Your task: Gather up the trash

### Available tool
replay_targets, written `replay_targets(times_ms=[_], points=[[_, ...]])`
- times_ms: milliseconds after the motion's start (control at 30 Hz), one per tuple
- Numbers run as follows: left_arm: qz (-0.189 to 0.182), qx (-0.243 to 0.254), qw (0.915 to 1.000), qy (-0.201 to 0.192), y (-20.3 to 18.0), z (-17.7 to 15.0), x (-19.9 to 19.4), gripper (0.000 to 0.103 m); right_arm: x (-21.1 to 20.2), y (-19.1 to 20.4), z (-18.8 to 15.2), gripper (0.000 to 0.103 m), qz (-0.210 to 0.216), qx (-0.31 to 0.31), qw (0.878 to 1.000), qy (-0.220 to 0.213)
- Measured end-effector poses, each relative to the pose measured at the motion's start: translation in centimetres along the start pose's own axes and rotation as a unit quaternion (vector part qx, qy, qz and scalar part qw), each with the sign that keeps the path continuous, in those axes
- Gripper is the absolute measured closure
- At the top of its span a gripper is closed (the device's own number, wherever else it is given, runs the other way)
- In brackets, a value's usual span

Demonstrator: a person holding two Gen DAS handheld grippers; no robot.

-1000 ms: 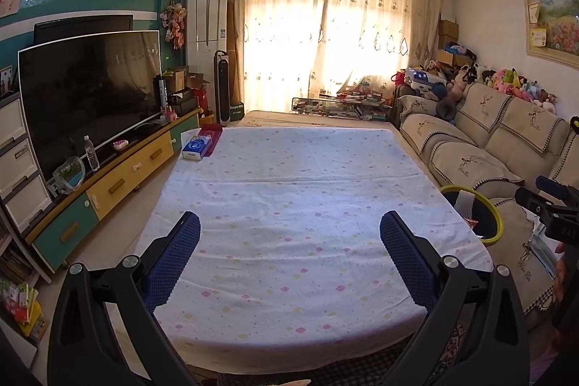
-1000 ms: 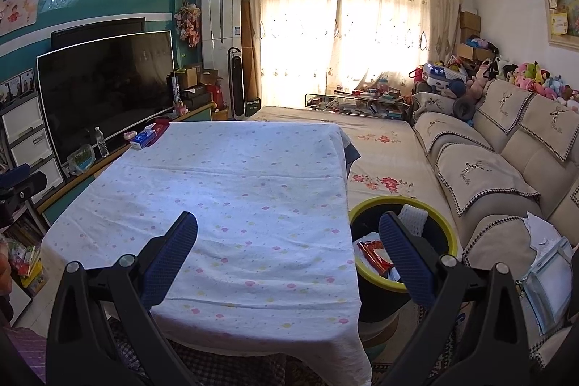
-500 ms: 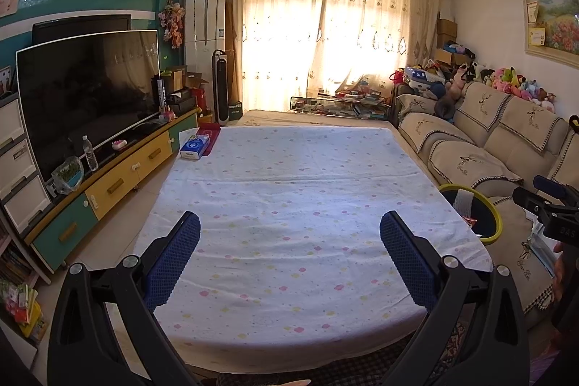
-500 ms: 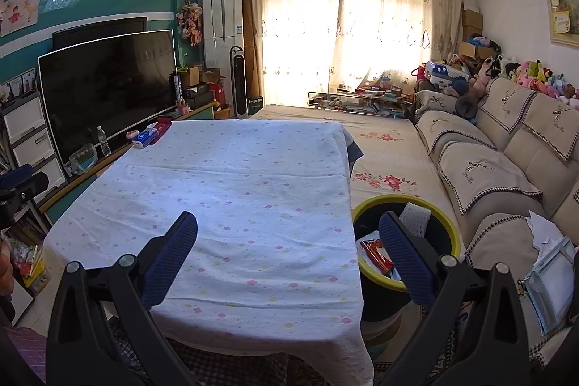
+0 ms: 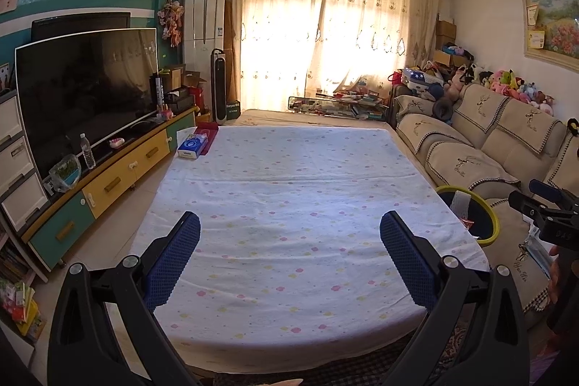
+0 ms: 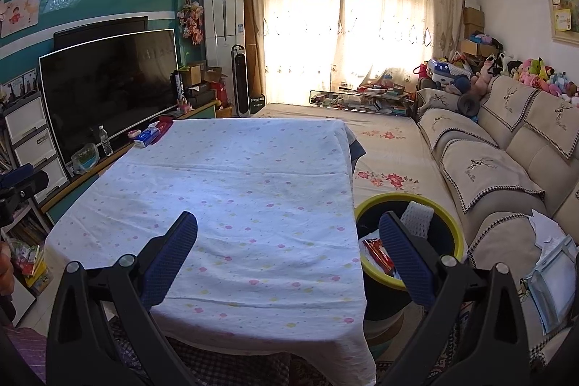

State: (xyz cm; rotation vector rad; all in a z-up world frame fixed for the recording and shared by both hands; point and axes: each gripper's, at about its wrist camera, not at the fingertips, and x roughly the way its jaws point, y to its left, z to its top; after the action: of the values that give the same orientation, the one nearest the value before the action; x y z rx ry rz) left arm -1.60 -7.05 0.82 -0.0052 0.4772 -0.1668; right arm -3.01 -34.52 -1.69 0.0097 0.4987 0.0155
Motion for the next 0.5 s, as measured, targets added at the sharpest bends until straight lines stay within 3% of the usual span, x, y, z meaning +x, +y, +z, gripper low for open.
replay_targets(times_ms=[500], points=[[-0.012, -0.006, 0.9999, 0.007, -0.02, -0.17, 0.42, 0.005, 0.23, -0.08, -0.05, 0.007, 0.0, 0.0, 1.0, 0.007]])
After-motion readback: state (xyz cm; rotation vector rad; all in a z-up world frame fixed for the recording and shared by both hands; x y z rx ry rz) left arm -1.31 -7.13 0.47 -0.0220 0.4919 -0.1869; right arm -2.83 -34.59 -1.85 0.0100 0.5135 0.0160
